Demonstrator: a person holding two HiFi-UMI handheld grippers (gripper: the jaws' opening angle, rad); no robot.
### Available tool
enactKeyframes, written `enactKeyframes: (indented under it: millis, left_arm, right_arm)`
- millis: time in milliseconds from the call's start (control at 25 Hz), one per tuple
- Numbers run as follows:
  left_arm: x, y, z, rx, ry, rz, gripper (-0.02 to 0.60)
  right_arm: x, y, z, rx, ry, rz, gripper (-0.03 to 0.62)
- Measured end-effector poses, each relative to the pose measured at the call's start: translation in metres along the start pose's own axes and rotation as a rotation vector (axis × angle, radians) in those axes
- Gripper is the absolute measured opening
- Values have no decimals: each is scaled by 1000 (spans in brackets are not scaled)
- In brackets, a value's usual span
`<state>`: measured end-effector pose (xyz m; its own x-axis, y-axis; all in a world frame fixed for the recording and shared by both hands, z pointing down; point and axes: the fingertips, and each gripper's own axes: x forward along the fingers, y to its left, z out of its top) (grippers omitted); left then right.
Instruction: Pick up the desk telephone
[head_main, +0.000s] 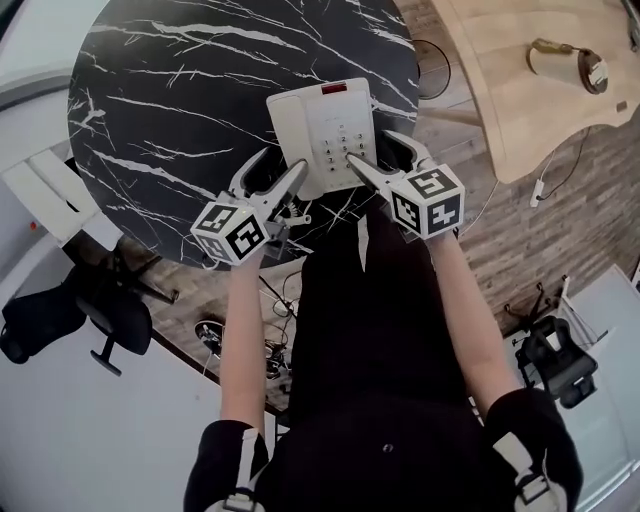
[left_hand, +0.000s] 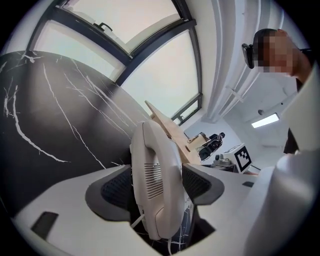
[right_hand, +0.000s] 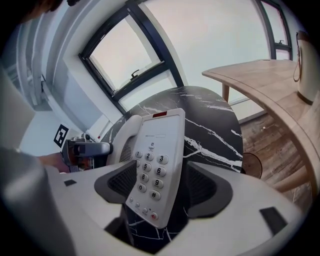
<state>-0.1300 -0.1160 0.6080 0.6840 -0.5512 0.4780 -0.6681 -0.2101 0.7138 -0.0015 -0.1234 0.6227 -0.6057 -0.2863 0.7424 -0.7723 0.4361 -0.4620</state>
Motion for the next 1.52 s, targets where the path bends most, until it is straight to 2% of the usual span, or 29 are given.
enactKeyframes:
  millis: [440, 720, 1000, 1160, 1320, 1520]
  left_arm:
    - [13, -1, -3, 14, 29, -88, 339]
    - [16, -4, -5, 21, 51, -146, 341]
    - [17, -5, -7, 48, 81, -163, 351]
    - [18, -3, -7, 30, 68, -165, 356]
    - [18, -1, -6, 12, 47, -163, 364]
    - [19, -1, -8, -13, 61, -166, 370]
  right_arm:
    - [26, 2, -4, -14, 48, 8, 310]
    - [29, 0, -6, 30, 43, 49, 310]
    - [30, -3, -9, 73, 68, 90, 314]
    - [32, -3, -8, 88, 72, 133, 314]
    - [32, -3, -8, 89, 54, 133, 314]
    - [31, -3, -9, 99, 30, 128, 314]
